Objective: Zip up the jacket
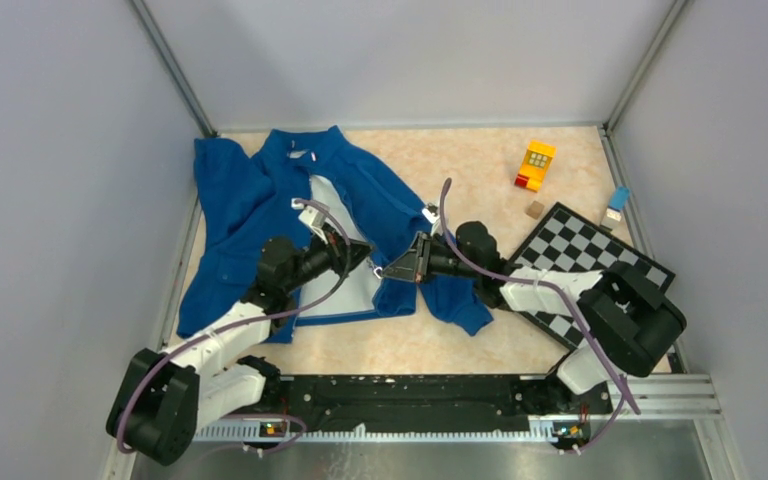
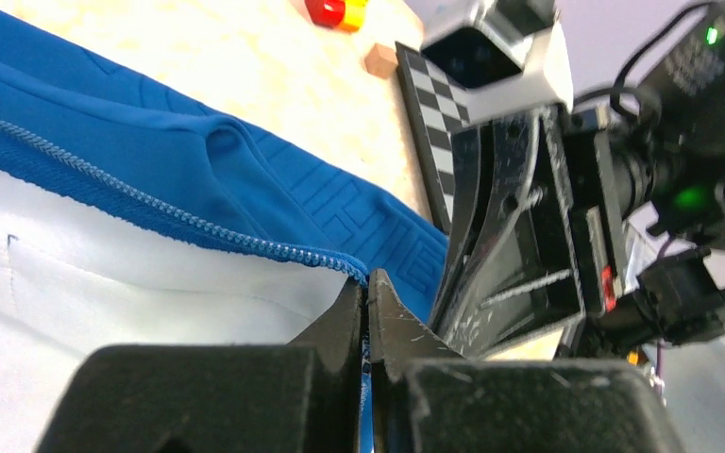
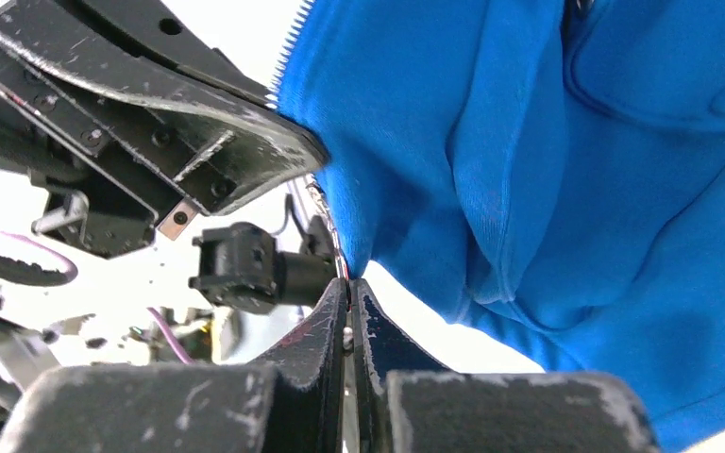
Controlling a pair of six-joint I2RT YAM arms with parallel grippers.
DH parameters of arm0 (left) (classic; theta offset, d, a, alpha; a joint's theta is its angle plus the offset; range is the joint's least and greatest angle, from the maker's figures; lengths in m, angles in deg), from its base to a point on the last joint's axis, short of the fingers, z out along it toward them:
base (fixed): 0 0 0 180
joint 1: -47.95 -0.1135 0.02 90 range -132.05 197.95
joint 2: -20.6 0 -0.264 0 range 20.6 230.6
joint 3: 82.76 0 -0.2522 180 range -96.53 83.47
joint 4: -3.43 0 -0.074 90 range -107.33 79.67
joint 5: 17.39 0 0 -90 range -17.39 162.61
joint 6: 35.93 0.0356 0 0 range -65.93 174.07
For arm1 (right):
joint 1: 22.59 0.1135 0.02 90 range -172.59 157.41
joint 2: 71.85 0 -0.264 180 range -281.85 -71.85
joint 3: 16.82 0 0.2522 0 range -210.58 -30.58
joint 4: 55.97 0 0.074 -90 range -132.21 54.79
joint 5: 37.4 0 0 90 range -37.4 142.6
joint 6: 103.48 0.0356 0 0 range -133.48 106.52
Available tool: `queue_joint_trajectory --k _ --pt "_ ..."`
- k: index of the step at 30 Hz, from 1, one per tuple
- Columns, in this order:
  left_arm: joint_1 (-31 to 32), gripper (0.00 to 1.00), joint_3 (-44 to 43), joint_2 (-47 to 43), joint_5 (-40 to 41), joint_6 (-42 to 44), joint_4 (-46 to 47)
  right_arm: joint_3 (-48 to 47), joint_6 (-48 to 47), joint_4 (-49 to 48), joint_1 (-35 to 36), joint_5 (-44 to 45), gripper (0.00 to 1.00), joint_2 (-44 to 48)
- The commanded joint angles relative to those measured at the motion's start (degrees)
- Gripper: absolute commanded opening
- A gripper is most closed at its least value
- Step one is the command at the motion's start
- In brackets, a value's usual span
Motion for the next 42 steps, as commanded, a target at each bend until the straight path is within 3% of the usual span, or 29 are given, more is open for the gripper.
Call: queue_joint_trajectory --k 1,6,9,14,20,25,29,42 --pt "-0.3 0.00 -0.1 -2.5 7.7 -3.4 8.3 3.3 14.0 -5.7 3.0 5.0 0.00 -2.1" --pt "0.2 0.00 0.7 -5.4 12.2 -5.4 9.0 3.3 22.1 -16.6 5.3 4.9 0.00 -8.1" --pt "0.2 0.00 0.3 -6.0 11.6 -5.3 8.2 3.6 21.6 -17.3 5.5 6.2 0.00 -9.2" --pt "0.2 0.00 -2.3 -6.3 8.1 -4.6 2.8 4.0 13.0 -12.1 4.4 7.4 0.00 -7.7" --pt "0.3 0.00 -8.7 -6.5 7.0 3.4 -15.2 2.7 -5.3 -2.7 4.6 5.2 0.00 -1.9" --pt "0.3 0.00 -9.7 -8.2 7.6 7.7 -19.4 1.5 -18.8 3.6 6.7 9.3 0.25 5.7" --pt "0.4 0.00 -11.5 -8.4 6.8 11.2 -22.2 -2.0 -23.1 9.0 6.7 13.0 0.47 9.7" --pt "0.6 0.00 -15.2 -6.4 9.6 11.9 -28.4 -17.5 -25.2 20.1 9.7 21.5 0.52 2.2"
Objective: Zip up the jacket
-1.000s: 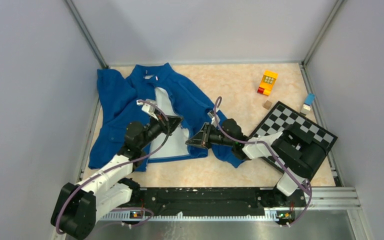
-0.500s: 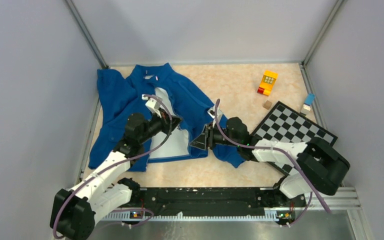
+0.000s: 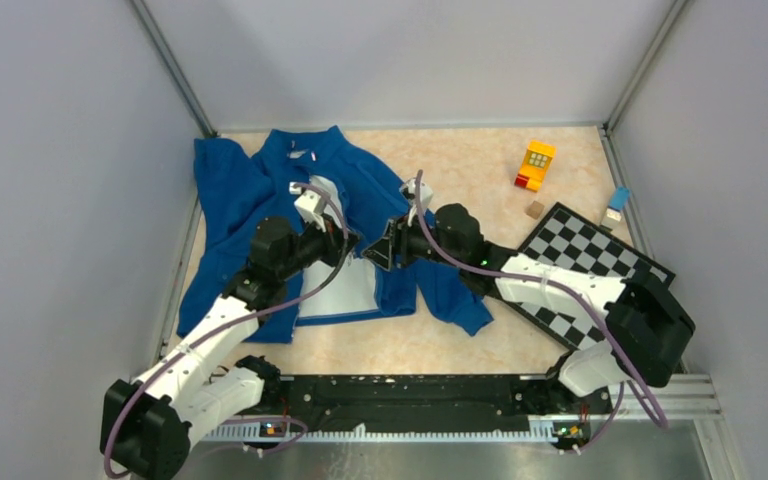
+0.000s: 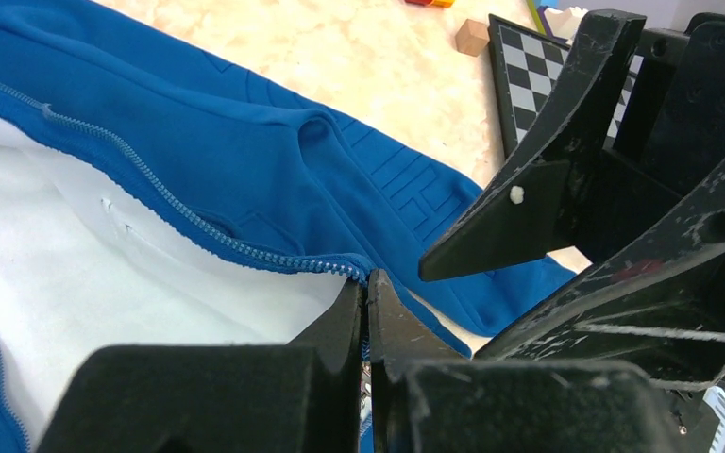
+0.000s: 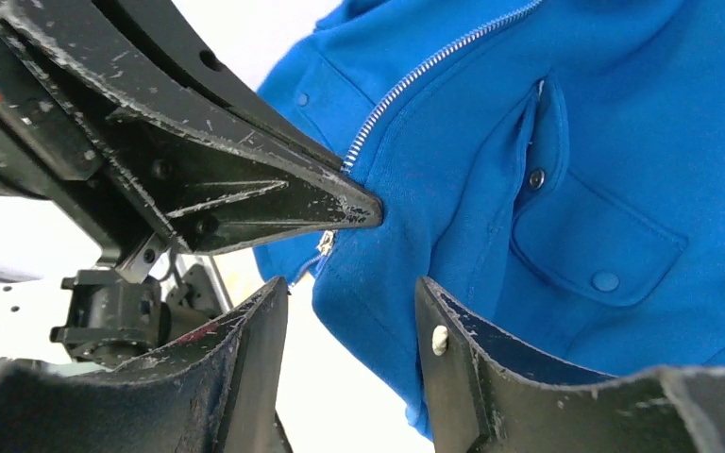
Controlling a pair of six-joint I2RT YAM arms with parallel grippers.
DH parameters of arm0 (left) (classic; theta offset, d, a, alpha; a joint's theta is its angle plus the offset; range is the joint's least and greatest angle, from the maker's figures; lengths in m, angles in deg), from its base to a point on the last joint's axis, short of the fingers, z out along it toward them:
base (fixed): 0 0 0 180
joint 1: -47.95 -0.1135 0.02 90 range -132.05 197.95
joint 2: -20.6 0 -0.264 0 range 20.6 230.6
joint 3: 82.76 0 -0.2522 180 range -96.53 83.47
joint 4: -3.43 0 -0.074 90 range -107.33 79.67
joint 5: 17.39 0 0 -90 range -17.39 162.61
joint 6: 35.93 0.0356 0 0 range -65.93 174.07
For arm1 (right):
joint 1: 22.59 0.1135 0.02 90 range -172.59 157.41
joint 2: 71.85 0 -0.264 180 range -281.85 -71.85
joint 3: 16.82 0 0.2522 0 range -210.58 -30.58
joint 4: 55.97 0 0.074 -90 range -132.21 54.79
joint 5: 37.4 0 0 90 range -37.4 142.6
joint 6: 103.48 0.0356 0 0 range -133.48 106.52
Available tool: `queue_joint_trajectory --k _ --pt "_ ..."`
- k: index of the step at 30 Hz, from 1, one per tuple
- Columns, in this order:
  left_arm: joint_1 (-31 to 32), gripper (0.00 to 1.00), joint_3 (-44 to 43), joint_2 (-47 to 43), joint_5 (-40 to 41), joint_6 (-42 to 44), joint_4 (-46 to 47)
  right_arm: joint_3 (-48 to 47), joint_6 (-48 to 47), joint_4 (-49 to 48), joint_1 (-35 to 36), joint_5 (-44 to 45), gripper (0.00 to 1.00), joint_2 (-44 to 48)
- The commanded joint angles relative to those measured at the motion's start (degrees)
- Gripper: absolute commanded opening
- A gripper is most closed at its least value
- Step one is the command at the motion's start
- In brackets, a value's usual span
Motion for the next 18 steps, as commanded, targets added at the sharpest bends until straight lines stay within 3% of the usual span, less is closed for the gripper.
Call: queue_joint_trajectory --k 1,5,8,13,18 --pt "0.3 0.00 -2.2 0.5 0.4 0.0 0.8 -5.1 -3.3 4.3 2.8 5.2 0.52 -2.7" --pt "0.3 0.00 -2.2 0.5 0.1 -0.1 1.1 -6.7 -3.2 4.6 3.1 6.3 0.51 -4.7" --pt "0.3 0.00 -2.2 0.3 0.1 0.0 0.9 -7.3 -3.1 4.2 3.1 6.8 0.45 -6.0" --pt "0.3 0.00 -3.1 0.2 -0.3 0.3 -0.2 -6.6 -2.9 2.0 3.0 6.0 0.19 -7.0" --pt "0.3 0.00 -4.2 0.2 -0.5 1.5 -2.3 -5.8 -2.8 0.1 2.0 2.4 0.20 -7.3"
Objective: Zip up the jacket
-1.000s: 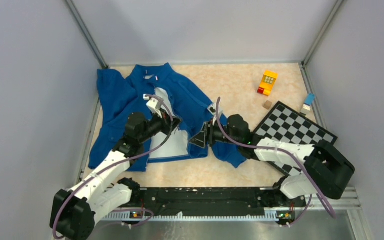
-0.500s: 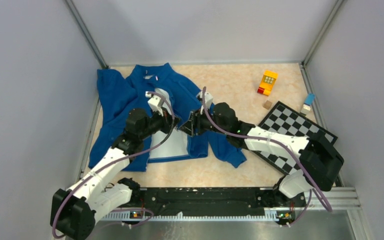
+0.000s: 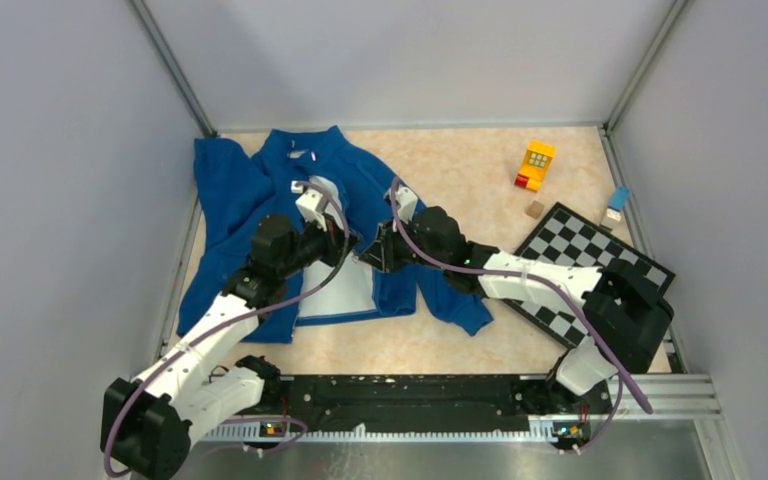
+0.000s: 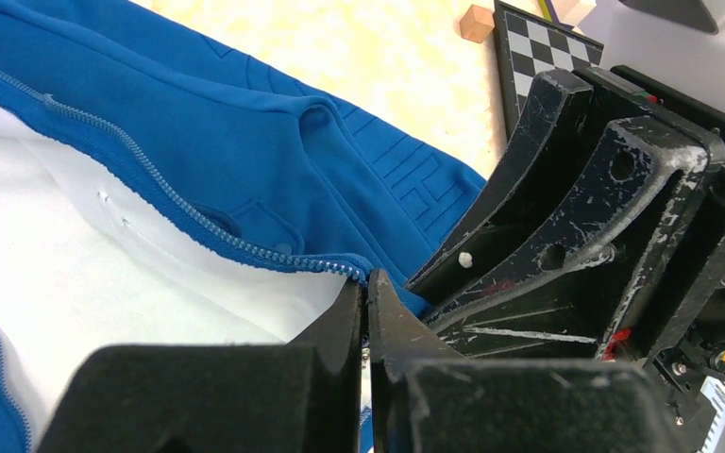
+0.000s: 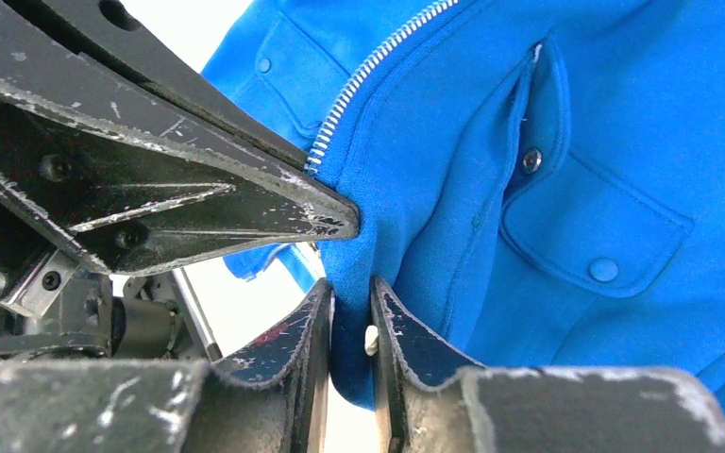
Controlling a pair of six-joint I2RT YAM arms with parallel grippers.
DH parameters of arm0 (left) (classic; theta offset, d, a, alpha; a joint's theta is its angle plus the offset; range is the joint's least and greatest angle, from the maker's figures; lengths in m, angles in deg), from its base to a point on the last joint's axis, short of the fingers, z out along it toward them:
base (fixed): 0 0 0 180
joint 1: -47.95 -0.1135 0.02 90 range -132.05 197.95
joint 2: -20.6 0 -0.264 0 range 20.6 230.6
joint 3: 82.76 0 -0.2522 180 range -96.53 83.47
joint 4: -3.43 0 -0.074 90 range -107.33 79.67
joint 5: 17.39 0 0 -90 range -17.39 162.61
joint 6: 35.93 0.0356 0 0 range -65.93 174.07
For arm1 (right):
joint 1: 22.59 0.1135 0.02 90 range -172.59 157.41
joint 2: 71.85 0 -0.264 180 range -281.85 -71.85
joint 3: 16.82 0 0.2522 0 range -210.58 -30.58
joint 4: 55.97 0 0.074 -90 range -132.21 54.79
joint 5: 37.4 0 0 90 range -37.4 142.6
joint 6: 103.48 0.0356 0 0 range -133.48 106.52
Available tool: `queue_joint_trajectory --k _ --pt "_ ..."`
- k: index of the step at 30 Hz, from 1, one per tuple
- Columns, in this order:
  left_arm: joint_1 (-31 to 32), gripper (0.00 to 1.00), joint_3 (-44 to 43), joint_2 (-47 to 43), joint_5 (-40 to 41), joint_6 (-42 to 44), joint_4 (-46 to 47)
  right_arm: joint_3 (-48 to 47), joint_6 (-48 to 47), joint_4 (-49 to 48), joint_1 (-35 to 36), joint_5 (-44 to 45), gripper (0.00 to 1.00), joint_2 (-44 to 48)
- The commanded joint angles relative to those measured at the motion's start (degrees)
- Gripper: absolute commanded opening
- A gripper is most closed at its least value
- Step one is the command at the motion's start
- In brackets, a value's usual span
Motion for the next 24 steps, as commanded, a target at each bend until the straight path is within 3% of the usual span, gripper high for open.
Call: queue_joint_trajectory --k 1,5,14,17,20,24 --pt "0.3 0.00 -3.5 -0.4 -0.6 1.6 -0.3 -1.3 -0.4 -4.0 -1.0 -2.9 0.25 -0.5" --pt "0.2 0.00 -4.0 0.1 -1.1 1.9 -1.5 -1.2 -0.9 -3.9 -1.6 -4.0 0.36 0.1" --pt "0.1 0.00 -5.1 2.4 -2.6 1.7 -3.1 -1.4 -1.2 -5.7 -1.6 -6.6 0.36 -0.8" --pt "0.2 0.00 -6.2 3.0 -2.7 2.0 -5.4 -0.9 -2.4 -6.9 -2.3 -7.8 0.15 -1.6" --pt "0.0 0.00 -7.9 3.7 -2.4 0.4 -7.8 1.6 -3.2 -12.7 -3.8 -14.0 0.01 -2.2" --pt "-0.9 0.00 -10.8 5.9 -6.1 -1.1 -12.1 4.1 -3.1 -20.5 -6.5 -23.2 0.00 -3.6"
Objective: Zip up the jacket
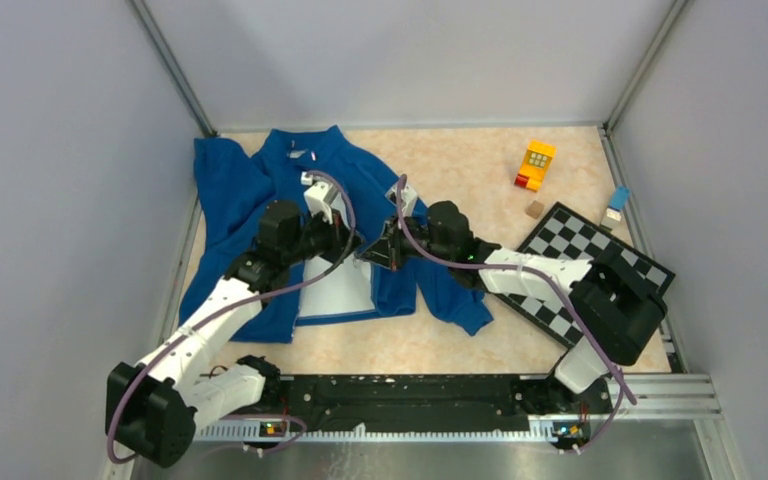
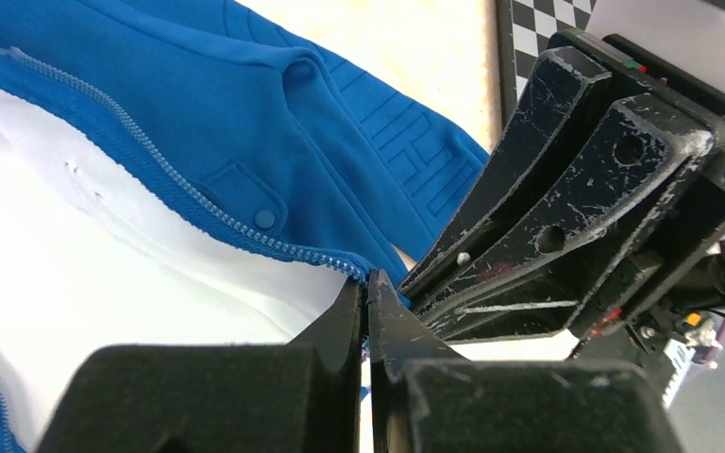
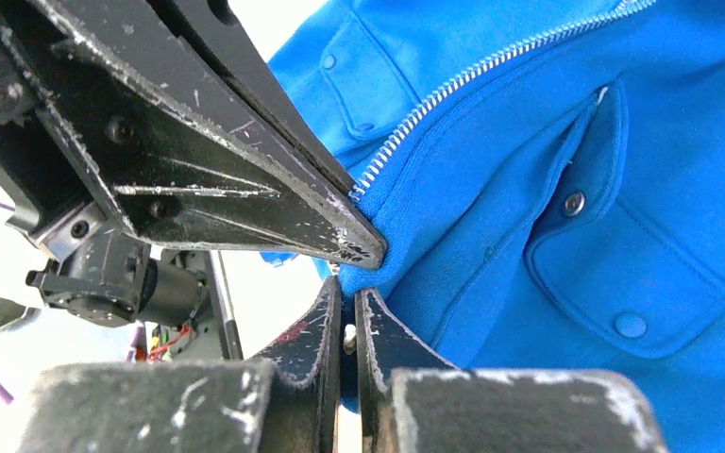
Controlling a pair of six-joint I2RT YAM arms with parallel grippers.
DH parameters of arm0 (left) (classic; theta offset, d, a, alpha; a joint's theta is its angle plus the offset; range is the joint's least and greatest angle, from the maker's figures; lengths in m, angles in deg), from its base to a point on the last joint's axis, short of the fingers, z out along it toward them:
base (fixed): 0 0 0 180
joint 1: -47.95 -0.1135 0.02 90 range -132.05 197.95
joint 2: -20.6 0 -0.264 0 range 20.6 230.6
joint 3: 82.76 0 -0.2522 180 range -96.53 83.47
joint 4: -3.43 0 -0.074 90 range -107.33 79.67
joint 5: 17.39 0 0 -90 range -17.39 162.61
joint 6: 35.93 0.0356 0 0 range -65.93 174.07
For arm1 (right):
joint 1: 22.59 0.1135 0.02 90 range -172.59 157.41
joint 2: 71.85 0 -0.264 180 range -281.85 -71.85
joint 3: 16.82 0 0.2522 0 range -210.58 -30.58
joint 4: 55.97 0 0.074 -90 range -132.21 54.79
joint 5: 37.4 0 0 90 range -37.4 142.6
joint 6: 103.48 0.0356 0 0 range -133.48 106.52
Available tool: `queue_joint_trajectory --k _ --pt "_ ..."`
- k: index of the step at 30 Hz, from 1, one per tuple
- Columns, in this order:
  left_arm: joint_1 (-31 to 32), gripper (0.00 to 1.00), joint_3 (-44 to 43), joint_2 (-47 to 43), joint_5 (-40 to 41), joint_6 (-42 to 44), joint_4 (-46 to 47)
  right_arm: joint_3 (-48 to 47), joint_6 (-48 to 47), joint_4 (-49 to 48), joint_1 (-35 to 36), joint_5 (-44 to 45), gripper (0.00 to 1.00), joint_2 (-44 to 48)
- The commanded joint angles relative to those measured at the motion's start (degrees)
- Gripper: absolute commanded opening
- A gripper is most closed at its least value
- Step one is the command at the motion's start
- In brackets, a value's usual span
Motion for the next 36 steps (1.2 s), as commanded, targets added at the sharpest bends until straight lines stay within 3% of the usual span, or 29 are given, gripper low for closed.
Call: queue_joint_trajectory --k 1,6,11,15,19,26,36 --pt "-1.1 0.00 -5.3 2.1 -4.7 -1.9 -4.2 2.5 -0.7 -14.1 -2.8 -12.7 0.00 -1.8" --pt "-4.2 0.27 -6.5 2.2 -9.6 -5.0 -6.5 2.3 0.6 -19.5 -4.1 -19.8 0.00 -5.3" --pt "-10.3 0.65 -6.8 -0.1 -15.8 -6.7 -11.0 1.8 -0.2 -20.1 -4.5 -21.8 0.00 -7.0" --pt "-14.2 0.77 -8.9 -1.7 -16.7 -4.4 -20.8 2.5 -0.2 -21.9 -4.8 -23.6 0.00 -7.8" --pt "-15.3 0.77 -12.9 -1.0 -10.4 -0.6 -34.6 4.1 0.8 -25.4 -5.2 -25.7 0.00 -8.1" --pt "-15.3 0.66 -17.1 5.3 5.6 5.4 -53.0 7.4 3.6 -32.3 -6.2 -27.2 0.00 -8.5" --pt "-13.9 0.55 -24.3 21.5 14.7 6.7 -58.2 10.4 4.7 -36.0 -6.3 -27.0 0.00 -6.0"
